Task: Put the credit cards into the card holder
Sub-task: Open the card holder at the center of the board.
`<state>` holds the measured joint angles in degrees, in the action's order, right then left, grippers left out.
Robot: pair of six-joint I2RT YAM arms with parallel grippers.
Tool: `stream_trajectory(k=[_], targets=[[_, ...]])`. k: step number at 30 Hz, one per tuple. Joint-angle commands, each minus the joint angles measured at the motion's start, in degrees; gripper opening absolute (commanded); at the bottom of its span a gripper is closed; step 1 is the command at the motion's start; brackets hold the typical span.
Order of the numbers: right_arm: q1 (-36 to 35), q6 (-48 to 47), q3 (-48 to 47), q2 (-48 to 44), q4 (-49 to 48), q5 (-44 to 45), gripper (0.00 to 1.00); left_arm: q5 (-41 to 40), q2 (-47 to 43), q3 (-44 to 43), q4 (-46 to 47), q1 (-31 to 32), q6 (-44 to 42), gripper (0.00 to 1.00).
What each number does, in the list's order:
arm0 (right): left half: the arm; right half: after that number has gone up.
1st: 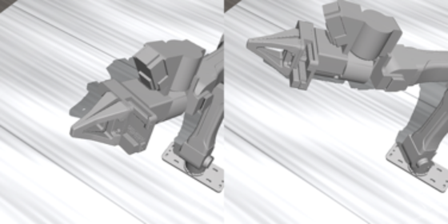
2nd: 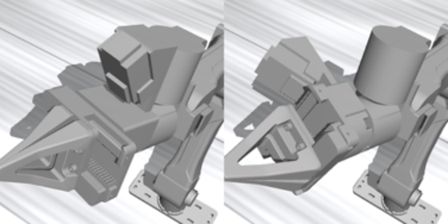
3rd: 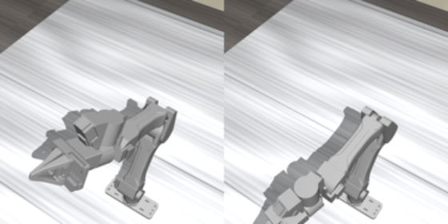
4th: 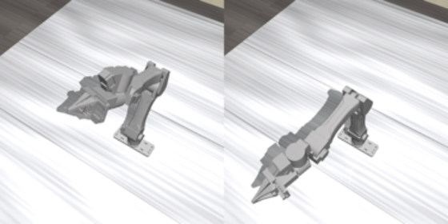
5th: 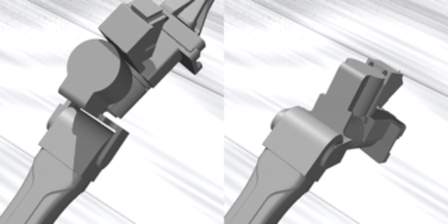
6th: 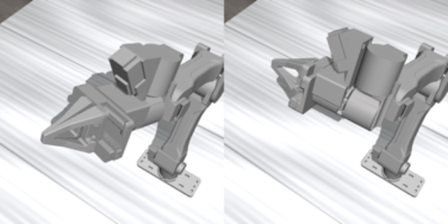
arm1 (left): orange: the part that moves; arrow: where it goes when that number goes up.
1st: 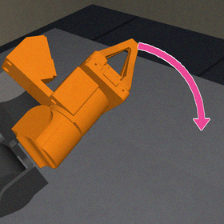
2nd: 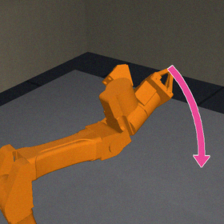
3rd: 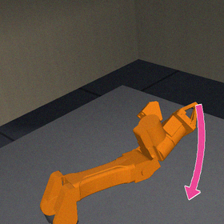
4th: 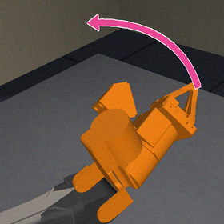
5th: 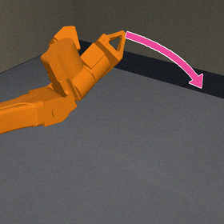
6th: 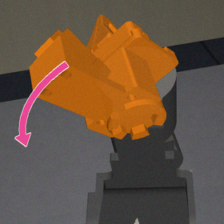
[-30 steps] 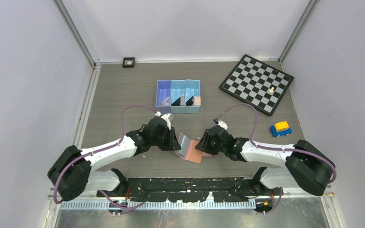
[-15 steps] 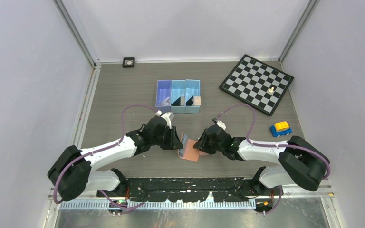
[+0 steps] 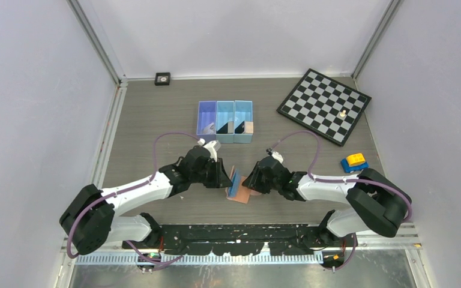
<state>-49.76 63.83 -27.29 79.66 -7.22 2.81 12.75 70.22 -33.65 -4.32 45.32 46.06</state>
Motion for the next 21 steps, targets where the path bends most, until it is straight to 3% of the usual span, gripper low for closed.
stream_trajectory(k=[1,6,13,21], targets=[[-0.3,-0.2,0.7,3.0,4.5,1.4,0.35,2.4,-0.6,-0.1,4.1,0.1,0.2,0.20],[-0.3,0.1,0.8,3.1,4.6,1.6,0.32,1.6,-0.1,0.0,4.6,0.1,0.3,0.14],[-0.3,0.4,0.9,1.6,6.1,2.8,0.31,-8.6,0.0,-3.4,-9.2,0.2,-2.9,0.10],[-0.3,0.0,-0.7,-7.9,17.8,9.5,0.36,-15.7,-1.2,-5.2,-18.1,0.3,-4.5,0.06]])
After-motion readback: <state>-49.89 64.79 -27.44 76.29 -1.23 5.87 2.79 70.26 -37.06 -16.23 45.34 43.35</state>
